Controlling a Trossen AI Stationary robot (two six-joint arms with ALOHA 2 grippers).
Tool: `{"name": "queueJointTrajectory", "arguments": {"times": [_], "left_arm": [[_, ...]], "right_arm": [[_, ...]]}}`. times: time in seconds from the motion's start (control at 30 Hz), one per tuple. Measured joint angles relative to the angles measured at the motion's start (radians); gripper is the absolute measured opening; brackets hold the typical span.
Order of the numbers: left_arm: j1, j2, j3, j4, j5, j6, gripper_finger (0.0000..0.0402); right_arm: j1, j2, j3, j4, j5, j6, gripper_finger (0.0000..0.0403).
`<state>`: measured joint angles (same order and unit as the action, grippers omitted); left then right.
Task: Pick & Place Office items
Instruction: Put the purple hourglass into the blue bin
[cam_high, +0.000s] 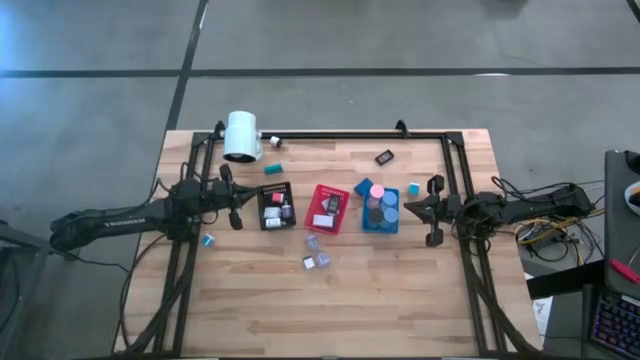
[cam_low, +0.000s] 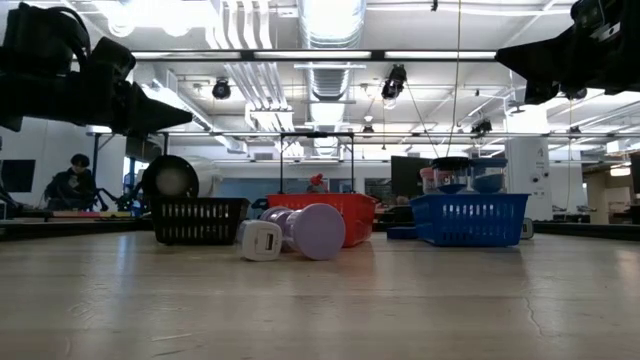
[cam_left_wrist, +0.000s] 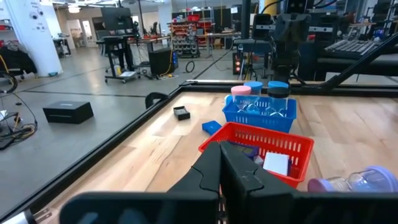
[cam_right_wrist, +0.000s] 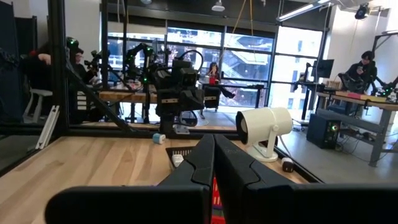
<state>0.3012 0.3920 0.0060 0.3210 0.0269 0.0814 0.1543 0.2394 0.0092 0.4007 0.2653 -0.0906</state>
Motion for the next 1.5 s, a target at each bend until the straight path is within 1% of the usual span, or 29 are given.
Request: {"name": "queueJointTrajectory", "arguments": {"times": [0.5,0.63,0.87,1.1,1.17,1.3,1.4,1.5], "left_arm": [[0.000,0.000,0.000,-0.001,0.002,-0.011,0.0005],[0.000,0.001,0.000,-0.026,0.048,-0.009,0.0005],[0.000,0.003,0.000,-0.028,0.049,0.001,0.0005],[0.000,0.003,0.000,-0.020,0.048,0.001,0.0005],[0.000,0.003,0.000,-0.007,0.048,0.001,0.0005],[0.000,0.003,0.000,0.012,0.048,-0.012,0.0005],[0.000,0.003,0.000,0.012,0.048,-0.027,0.0005],[0.000,0.003,0.000,0.007,0.047,-0.033,0.0005]], "right_arm": [[0.000,0.000,0.000,0.000,0.000,0.001,0.0008],[0.000,0.000,0.000,0.000,0.000,0.001,0.0008],[0.000,0.000,0.000,0.000,0.027,-0.006,0.0008],[0.000,0.013,0.000,0.003,0.033,0.057,0.0008],[0.000,0.027,0.000,0.026,0.053,0.105,0.0008],[0.000,0.082,0.028,0.036,0.052,0.149,0.0008],[0.000,0.159,0.069,0.026,0.052,0.182,0.0008],[0.000,0.264,0.146,-0.001,0.052,0.211,0.0008]]}}
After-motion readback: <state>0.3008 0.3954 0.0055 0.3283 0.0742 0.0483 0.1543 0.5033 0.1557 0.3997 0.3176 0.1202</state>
